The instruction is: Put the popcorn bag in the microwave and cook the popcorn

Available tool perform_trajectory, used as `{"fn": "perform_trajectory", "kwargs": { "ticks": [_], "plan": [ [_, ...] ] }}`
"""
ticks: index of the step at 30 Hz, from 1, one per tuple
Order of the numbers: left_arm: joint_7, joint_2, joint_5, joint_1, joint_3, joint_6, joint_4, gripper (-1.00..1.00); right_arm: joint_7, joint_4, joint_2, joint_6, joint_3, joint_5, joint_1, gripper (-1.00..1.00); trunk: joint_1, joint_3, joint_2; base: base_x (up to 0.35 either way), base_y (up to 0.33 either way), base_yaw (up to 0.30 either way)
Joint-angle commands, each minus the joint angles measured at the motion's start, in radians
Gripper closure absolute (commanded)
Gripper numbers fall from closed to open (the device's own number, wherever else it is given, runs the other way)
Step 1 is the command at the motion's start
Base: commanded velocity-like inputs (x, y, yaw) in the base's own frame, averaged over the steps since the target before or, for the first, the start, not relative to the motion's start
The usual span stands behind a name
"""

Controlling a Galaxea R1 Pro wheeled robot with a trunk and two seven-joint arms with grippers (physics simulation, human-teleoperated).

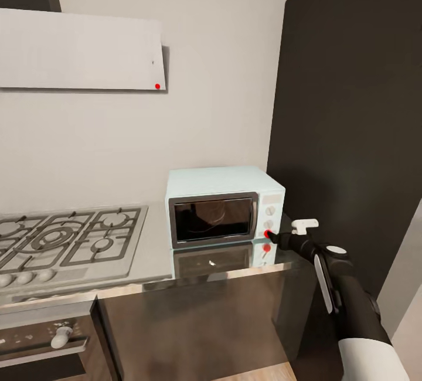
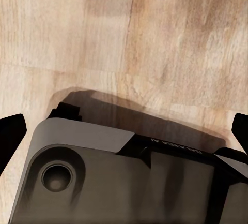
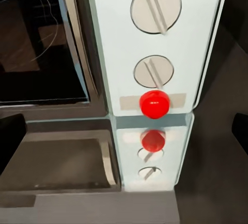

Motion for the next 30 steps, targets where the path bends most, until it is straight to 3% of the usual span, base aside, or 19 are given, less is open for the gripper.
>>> {"fn": "perform_trajectory", "kwargs": {
  "ticks": [1, 12, 21, 30],
  "plan": [
    [-0.004, 0.0, 0.009, -0.001, -0.008, -0.002, 0.001, -1.0, 0.01, -0.001, 0.0, 0.005, -0.001, 0.01, -0.001, -1.0, 0.0, -0.001, -0.001, 0.0, 0.0, 0.0],
    [-0.004, 0.001, 0.012, -0.001, -0.008, -0.003, 0.0, -1.0, -0.007, 0.002, 0.006, 0.013, -0.002, 0.008, -0.001, -1.0, 0.0, -0.001, -0.001, 0.002, 0.0, 0.0],
    [-0.003, 0.002, 0.019, -0.001, -0.007, -0.003, 0.002, -1.0, -0.007, 0.002, 0.006, 0.012, 0.003, 0.01, -0.001, -1.0, 0.0, -0.001, -0.001, 0.242, 0.0, 0.0],
    [-0.003, 0.002, 0.02, -0.001, -0.007, -0.003, 0.002, -1.0, -0.006, 0.001, 0.004, 0.037, 0.005, 0.027, -0.001, -1.0, 0.0, -0.001, -0.001, 0.02, 0.0, 0.0]
  ]
}}
